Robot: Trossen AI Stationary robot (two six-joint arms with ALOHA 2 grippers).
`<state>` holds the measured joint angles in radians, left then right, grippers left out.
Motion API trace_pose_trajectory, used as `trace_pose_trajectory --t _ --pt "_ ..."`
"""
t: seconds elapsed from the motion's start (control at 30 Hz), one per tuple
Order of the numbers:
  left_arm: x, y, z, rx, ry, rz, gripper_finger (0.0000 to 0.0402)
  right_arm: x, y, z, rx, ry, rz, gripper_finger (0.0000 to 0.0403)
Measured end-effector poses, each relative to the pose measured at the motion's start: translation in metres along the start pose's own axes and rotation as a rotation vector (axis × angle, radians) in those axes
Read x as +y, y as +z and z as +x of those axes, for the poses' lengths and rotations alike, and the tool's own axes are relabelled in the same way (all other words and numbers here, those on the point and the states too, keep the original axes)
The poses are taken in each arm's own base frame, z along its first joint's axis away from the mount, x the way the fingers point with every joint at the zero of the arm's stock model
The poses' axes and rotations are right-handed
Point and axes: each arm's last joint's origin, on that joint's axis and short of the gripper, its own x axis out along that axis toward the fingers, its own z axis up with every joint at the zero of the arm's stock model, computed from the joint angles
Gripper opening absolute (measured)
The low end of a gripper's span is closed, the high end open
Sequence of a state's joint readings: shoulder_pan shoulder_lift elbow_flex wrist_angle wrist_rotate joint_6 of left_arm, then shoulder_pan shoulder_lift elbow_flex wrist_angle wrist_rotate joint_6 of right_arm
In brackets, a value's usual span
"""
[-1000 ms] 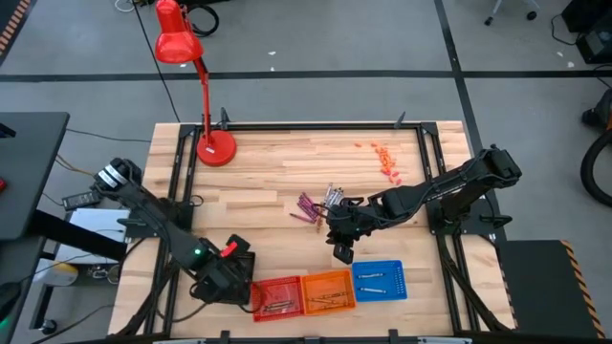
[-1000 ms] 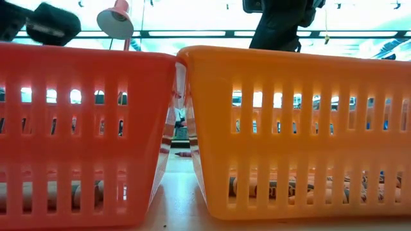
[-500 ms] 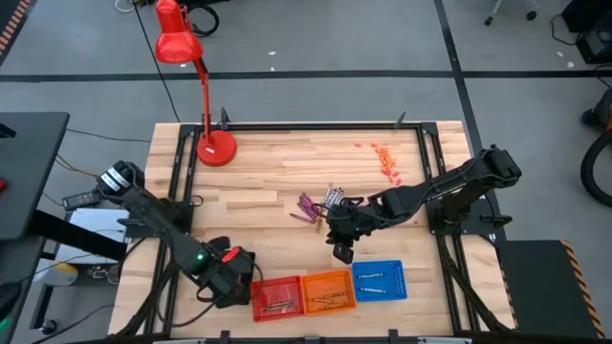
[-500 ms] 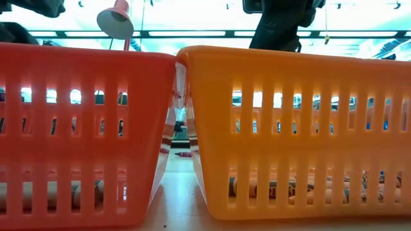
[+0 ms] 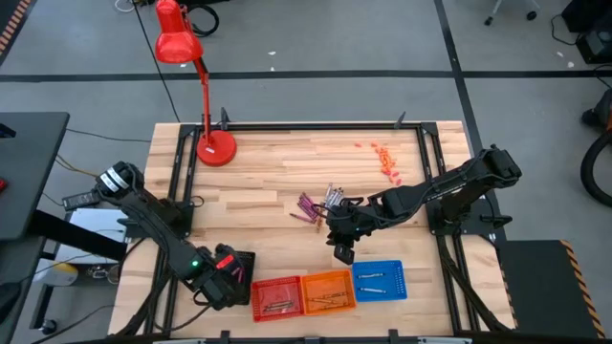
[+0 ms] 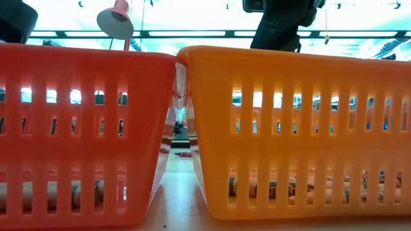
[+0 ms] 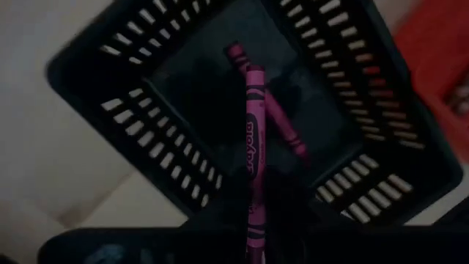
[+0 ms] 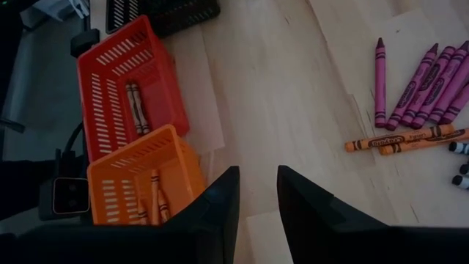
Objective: Sort crayons
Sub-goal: Put the violet crayon into the black bin
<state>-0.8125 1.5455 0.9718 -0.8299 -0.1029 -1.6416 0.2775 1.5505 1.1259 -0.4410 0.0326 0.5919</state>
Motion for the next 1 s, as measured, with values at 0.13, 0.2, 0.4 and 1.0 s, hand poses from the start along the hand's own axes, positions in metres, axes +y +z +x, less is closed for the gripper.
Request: trace_pose_trajectory --t 0.13,0.2,0.4,1.0 --pt "0.001 -0.001 0.004 -0.005 -0.014 -0.061 0.0055 0.0 0.0 0.0 0.0 0.0 -0.001 0.0097" --pt "0.001 0.0 0.005 -0.011 -0.013 -0.085 0.0072 0.0 0.0 0.0 0.0 0.0 0.0 0.0097" --pt "0.0 0.008 0.005 -0.018 -0.029 -0.132 0.0134 0.0 0.0 0.0 0.0 0.0 0.0 0.0097" --pt "0.013 0.083 -0.034 -0.143 -0.192 0.147 0.0162 -0.008 0.005 0.0 -0.011 -0.017 0.041 0.0097"
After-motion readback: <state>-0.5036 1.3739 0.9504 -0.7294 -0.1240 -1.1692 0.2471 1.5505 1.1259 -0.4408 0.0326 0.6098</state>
